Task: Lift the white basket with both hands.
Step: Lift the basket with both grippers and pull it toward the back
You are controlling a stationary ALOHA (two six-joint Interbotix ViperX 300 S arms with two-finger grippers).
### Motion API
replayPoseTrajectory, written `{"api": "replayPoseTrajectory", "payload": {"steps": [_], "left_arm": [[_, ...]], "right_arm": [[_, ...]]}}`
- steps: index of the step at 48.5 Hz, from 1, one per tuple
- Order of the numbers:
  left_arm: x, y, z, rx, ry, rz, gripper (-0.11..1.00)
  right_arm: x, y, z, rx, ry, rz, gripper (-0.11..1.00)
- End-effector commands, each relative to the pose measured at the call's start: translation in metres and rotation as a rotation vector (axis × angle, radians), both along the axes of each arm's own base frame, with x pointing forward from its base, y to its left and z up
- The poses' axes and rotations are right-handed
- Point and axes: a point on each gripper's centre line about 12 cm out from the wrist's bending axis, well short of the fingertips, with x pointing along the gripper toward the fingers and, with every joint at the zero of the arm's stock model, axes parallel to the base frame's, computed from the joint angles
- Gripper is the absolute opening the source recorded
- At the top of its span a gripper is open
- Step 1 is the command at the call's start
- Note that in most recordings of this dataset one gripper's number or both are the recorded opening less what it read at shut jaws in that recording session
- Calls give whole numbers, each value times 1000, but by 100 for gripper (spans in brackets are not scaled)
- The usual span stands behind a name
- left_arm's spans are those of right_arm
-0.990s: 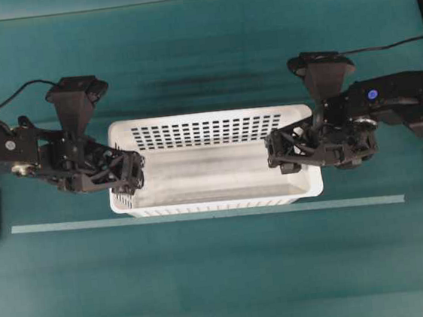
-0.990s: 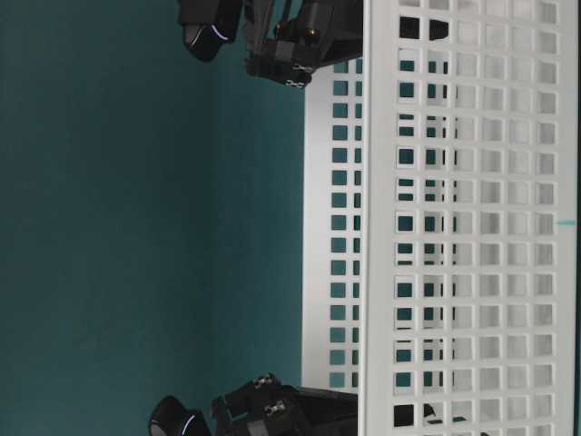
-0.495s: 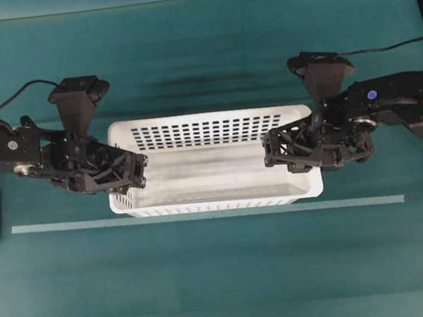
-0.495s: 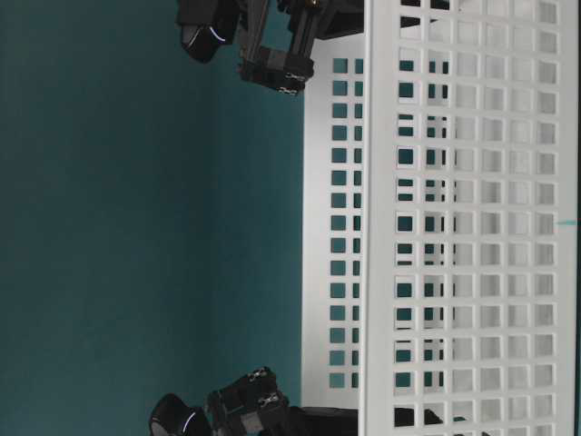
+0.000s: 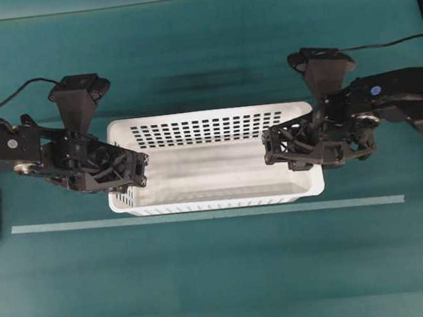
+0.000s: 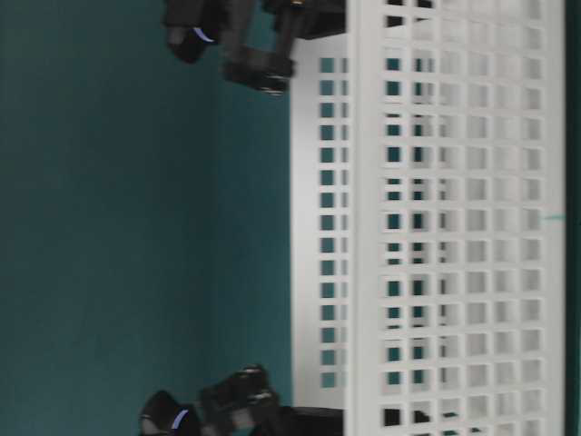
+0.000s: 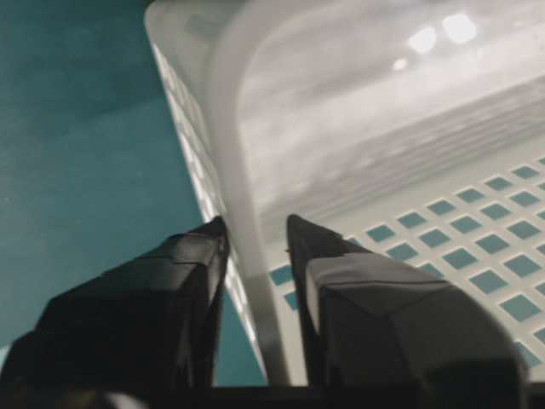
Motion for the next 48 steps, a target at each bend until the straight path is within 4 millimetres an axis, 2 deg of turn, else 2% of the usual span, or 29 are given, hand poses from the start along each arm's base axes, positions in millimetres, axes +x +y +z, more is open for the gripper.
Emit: {"api": "replayPoseTrajectory", "payload": {"steps": [1,17,48], "left_arm": [[3,-2,18,10,-16,-16,21],[-3,-2,78,11,-14,-11,21],[-3,-3,166,19,-77,-9,21]], "right_arm": [[4,2,16,-1,-21,15,18],[2,2,77,0,-72,29,18],[-2,4,155,-3,-121,56,18]]}}
